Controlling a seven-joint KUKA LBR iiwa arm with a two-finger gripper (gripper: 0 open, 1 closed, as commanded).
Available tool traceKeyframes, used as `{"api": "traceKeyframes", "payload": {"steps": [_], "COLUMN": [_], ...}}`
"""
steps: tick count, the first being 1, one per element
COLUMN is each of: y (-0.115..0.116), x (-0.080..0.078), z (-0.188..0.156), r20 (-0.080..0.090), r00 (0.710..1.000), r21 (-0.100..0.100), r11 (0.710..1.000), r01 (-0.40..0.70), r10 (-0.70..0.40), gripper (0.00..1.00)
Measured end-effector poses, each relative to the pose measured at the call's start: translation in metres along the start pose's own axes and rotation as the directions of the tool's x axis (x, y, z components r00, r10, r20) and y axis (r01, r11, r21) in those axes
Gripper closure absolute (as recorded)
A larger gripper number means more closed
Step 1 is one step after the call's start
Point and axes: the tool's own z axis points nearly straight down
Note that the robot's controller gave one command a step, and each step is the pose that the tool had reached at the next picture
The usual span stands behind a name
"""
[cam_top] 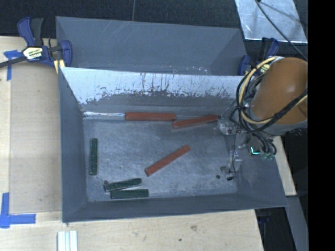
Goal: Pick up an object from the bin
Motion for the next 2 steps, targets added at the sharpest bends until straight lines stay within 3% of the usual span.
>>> {"api": "traceKeyframes", "payload": {"steps": [1, 2], "y": [0.067, 0.138], "x": [-0.043, -0.036], "z": [0.087, 0.053], "r20": [0.003, 0.011], "r00": [0.986, 0.957], "r21": [-0.002, 0.0], "r11": [0.986, 0.957], "r01": [0.167, 0.291], "r10": [-0.167, -0.291], "gripper": [0.0, 0.0]}}
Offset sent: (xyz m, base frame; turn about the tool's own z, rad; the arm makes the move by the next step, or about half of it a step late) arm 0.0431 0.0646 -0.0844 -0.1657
